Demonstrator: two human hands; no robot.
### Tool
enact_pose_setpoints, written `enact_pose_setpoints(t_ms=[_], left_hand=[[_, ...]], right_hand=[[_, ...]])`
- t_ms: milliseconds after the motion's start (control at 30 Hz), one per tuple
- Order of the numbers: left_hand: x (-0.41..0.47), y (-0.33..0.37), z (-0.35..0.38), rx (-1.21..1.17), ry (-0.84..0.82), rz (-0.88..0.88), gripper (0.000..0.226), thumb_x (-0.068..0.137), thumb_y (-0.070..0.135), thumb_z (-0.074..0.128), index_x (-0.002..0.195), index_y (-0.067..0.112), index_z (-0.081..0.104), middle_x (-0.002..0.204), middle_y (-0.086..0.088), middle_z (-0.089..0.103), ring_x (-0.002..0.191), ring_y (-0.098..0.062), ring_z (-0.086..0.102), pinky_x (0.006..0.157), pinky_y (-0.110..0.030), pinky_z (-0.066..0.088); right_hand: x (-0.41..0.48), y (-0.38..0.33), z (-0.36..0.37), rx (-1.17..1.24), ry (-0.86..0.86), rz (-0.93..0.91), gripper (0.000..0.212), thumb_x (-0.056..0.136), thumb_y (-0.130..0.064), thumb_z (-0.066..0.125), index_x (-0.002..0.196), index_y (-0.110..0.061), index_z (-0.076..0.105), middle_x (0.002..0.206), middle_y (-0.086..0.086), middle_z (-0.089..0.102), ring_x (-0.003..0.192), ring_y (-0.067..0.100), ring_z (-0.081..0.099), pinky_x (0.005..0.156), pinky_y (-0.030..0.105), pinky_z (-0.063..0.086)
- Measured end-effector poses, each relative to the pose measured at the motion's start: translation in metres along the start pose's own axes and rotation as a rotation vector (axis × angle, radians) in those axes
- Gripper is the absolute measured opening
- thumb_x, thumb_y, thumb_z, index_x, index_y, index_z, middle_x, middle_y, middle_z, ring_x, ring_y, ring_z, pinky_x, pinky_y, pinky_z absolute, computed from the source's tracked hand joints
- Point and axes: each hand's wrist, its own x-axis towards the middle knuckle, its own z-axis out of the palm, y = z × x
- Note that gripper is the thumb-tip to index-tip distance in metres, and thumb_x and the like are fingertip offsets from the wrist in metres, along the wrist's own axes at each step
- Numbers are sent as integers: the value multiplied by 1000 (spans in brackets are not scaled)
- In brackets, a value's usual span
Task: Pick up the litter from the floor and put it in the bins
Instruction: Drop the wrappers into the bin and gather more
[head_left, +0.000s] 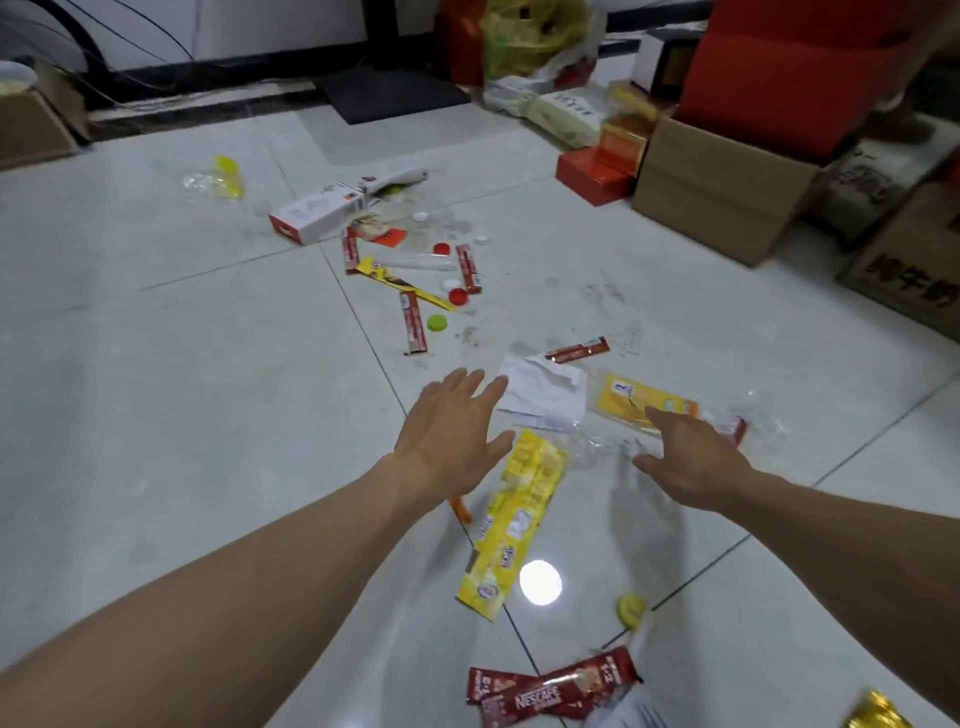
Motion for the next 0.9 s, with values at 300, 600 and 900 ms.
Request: enact_pose_setpoints(t_ms=[300, 600, 900], left_hand=[[-14, 15, 61, -241, -271, -105, 82, 86, 44, 66, 152, 29, 19, 129, -11, 44, 122, -28, 41, 97, -36, 40], [-5, 24, 91, -404, -279, -197, 94, 74, 28, 79, 150, 31, 23, 123, -7, 40, 119, -26, 40, 88, -31, 43], [0, 32, 104, -496, -230, -293, 88, 72, 7, 78, 144, 31, 34, 121, -8, 41, 106, -25, 52, 77, -27, 46]], right_hand=[[6, 4, 10, 71, 12, -21, 65, 92, -36, 55, 149, -20, 28, 148, 8, 42, 135, 31, 38, 105, 43, 38], [13, -3, 22, 132, 17, -93, 56, 93, -29, 57, 141, -8, 39, 140, 13, 50, 130, 31, 43, 101, 41, 40], [24, -8, 29, 235, 48, -156, 67, 89, -32, 64, 148, -16, 36, 148, 6, 44, 136, 26, 39, 106, 34, 35]])
